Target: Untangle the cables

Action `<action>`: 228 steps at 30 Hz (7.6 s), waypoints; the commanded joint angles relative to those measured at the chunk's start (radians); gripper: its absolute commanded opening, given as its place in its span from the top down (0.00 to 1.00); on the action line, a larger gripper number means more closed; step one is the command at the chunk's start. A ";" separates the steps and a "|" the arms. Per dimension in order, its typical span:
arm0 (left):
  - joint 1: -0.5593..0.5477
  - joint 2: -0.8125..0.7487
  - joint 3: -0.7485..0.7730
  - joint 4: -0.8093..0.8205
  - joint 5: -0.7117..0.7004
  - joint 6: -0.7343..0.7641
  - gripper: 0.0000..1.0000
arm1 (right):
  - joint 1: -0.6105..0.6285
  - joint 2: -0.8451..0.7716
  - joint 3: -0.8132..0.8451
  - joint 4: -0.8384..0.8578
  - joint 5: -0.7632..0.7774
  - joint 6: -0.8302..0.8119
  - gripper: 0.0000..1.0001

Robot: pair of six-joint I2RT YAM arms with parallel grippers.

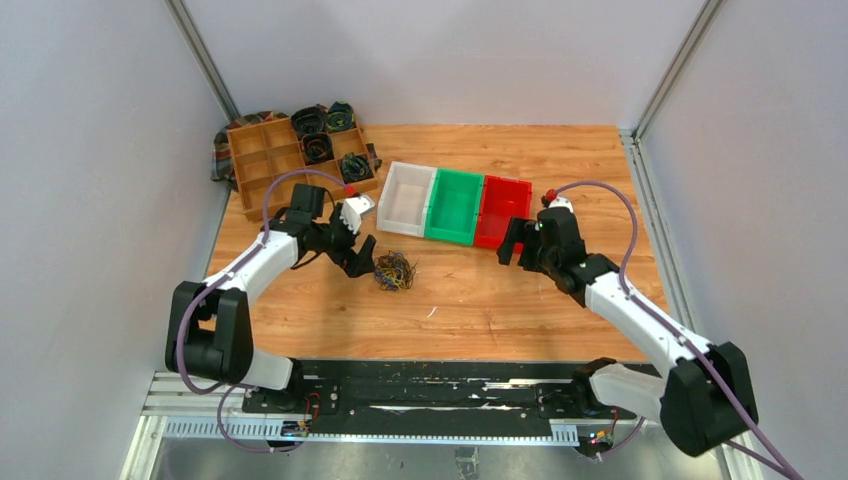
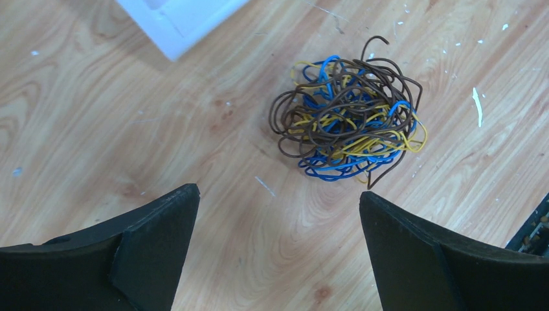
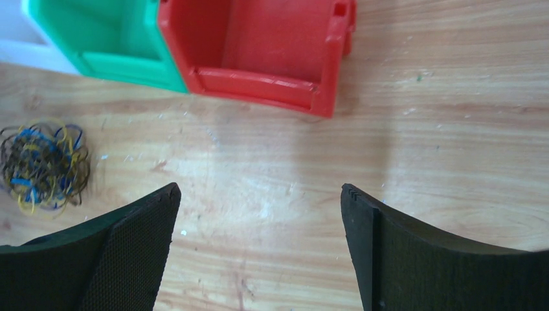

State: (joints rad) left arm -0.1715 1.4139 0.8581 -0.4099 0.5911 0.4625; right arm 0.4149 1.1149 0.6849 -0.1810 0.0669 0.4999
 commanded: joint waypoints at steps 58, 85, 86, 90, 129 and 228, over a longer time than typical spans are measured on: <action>-0.084 -0.237 0.209 -0.289 0.270 -0.250 0.99 | 0.591 0.221 0.159 0.564 -0.003 -0.182 0.11; -0.100 -0.315 0.261 -0.292 0.470 -0.406 0.99 | 0.611 0.408 0.195 0.729 0.067 -0.125 0.23; -0.100 -0.315 0.266 -0.291 0.471 -0.410 0.99 | 0.611 0.408 0.179 0.741 0.067 -0.121 0.23; -0.100 -0.313 0.298 -0.292 0.486 -0.437 0.99 | 0.611 0.407 0.112 0.786 0.075 -0.096 0.24; -0.099 -0.176 1.175 -0.483 0.042 -0.400 1.00 | 0.604 0.553 -0.232 0.932 0.145 0.077 0.27; -0.425 -0.017 0.154 -0.130 -0.056 -0.003 0.31 | 0.405 0.246 -0.075 0.606 -0.507 0.048 0.99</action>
State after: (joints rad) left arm -0.5838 1.3617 1.0023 -0.6510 0.5682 0.4675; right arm 0.8291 1.3327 0.6392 0.3229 -0.3859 0.5060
